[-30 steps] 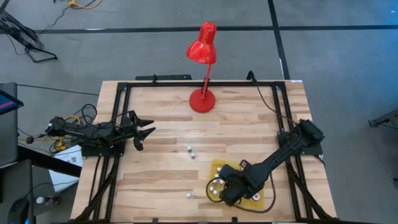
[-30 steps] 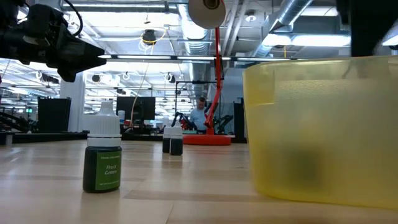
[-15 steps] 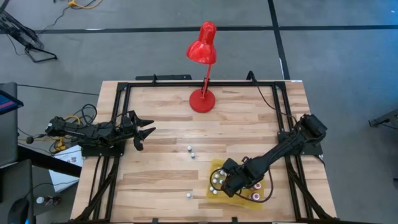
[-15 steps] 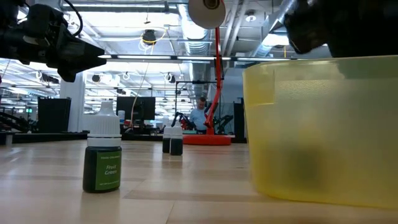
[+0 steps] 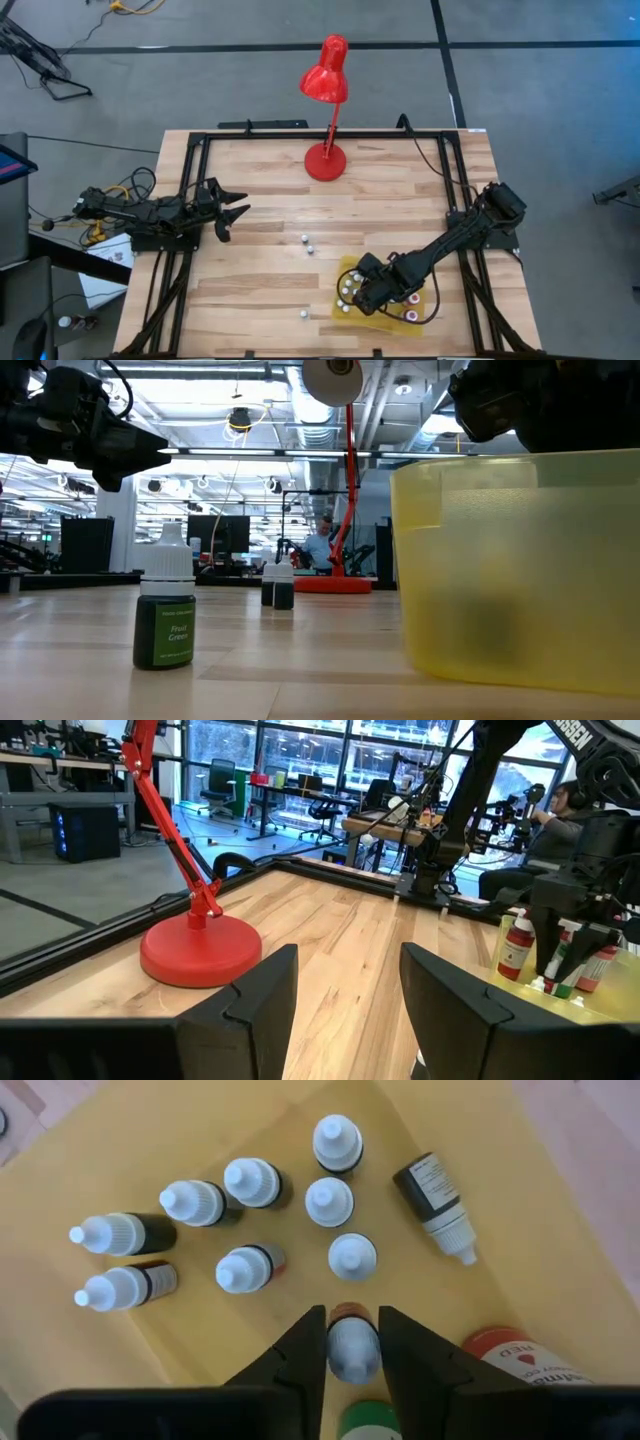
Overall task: Pick & Place food coloring
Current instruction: Put the red food coloring into the yellow bin, then put the blue food coloring into the yellow bin, then put the green food coloring into the yellow bin
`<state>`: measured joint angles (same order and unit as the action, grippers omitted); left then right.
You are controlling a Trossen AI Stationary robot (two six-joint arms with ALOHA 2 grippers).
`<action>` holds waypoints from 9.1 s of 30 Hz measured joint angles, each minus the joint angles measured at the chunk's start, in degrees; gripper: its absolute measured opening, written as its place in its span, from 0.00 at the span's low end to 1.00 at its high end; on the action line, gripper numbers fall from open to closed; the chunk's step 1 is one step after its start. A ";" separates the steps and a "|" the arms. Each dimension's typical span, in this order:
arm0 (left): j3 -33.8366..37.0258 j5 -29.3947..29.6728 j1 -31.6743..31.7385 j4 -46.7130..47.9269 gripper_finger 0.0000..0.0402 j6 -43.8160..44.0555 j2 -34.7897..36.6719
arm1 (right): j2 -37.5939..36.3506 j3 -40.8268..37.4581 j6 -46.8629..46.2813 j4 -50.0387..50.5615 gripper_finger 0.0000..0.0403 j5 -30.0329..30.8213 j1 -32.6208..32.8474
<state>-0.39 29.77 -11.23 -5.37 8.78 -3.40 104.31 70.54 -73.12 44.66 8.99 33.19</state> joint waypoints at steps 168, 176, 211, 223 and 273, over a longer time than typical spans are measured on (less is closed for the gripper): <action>-0.01 0.01 0.01 0.00 0.42 -0.01 -0.74 | 16.88 23.45 -16.41 13.42 0.23 5.06 5.30; -0.01 0.01 0.00 0.00 0.42 -0.01 -0.74 | 16.87 23.45 -16.83 13.40 0.23 4.90 4.39; 0.00 0.00 -0.01 0.00 0.42 -0.01 -0.74 | 16.39 36.85 8.41 16.55 0.23 20.26 -6.42; -0.01 0.00 0.00 0.00 0.42 0.00 -0.72 | 16.90 36.85 25.61 2.72 0.39 13.45 -17.93; -0.01 0.00 -0.01 0.00 0.42 0.01 -0.72 | 28.15 36.76 26.91 1.15 0.34 4.42 -24.22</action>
<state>-0.40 29.77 -11.25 -5.37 8.79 -4.12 132.46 107.31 -46.22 45.82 13.41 8.97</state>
